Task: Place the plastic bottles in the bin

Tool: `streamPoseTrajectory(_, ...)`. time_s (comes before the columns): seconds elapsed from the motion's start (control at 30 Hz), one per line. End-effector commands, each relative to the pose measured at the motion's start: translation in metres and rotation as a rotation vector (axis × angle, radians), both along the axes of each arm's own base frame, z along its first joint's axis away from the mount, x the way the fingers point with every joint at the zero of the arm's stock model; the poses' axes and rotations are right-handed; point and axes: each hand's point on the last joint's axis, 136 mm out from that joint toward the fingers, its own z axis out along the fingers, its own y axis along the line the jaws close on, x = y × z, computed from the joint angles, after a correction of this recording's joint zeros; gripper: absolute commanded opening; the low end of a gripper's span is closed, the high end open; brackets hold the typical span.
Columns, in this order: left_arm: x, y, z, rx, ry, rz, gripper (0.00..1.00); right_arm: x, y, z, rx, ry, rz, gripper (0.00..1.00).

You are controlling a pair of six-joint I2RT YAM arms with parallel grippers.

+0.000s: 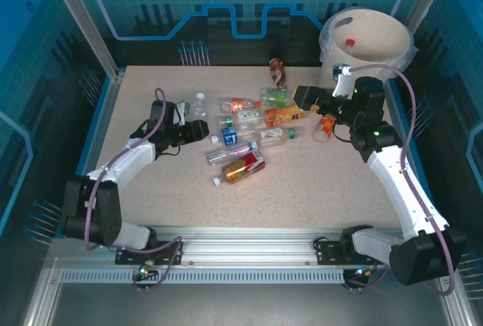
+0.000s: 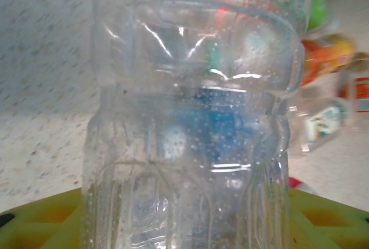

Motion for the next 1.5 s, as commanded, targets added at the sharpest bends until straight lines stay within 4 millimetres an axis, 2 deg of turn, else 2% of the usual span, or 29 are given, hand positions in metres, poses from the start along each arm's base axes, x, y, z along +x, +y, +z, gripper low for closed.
streamPoseTrajectory(0.0, -0.004, -0.026, 0.040, -0.103, -0.111, -0.089, 0.49, -0.003, 0.014, 0.021, 0.023, -0.047, 0.058, 1.00)
streamPoseTrajectory(0.1, -0.013, -0.052, 0.067, -0.116, -0.180, -0.179, 0.49, -0.008, 0.027, 0.022, 0.020, -0.046, 0.124, 1.00)
streamPoseTrajectory(0.27, -0.033, -0.109, 0.121, -0.198, -0.309, -0.375, 0.49, -0.023, 0.058, 0.031, 0.013, -0.032, 0.264, 1.00)
streamPoseTrajectory(0.37, -0.045, -0.133, 0.152, -0.267, -0.379, -0.466, 0.48, -0.028, 0.073, 0.039, -0.008, -0.007, 0.289, 1.00)
streamPoseTrajectory(0.53, -0.058, -0.149, 0.188, -0.353, -0.472, -0.559, 0.49, -0.043, 0.101, 0.058, 0.005, -0.023, 0.413, 1.00)
streamPoseTrajectory(0.67, -0.067, -0.153, 0.208, -0.397, -0.540, -0.603, 0.49, -0.030, 0.103, 0.057, -0.014, 0.013, 0.302, 1.00)
streamPoseTrajectory(0.73, -0.071, -0.155, 0.216, -0.422, -0.568, -0.617, 0.49, -0.025, 0.105, 0.055, 0.000, 0.056, 0.271, 1.00)
streamPoseTrajectory(0.83, -0.075, -0.157, 0.225, -0.450, -0.606, -0.643, 0.49, -0.026, 0.123, 0.050, 0.032, 0.123, 0.319, 1.00)
streamPoseTrajectory(0.97, -0.076, -0.161, 0.229, -0.460, -0.623, -0.657, 0.49, -0.029, 0.152, 0.047, 0.049, 0.174, 0.421, 1.00)
streamPoseTrajectory(1.1, -0.075, -0.165, 0.228, -0.471, -0.611, -0.675, 0.49, -0.033, 0.174, 0.052, 0.127, 0.178, 0.538, 0.99)
streamPoseTrajectory(1.47, -0.071, -0.167, 0.215, -0.468, -0.575, -0.668, 0.50, -0.026, 0.174, 0.052, 0.139, 0.153, 0.508, 0.66)
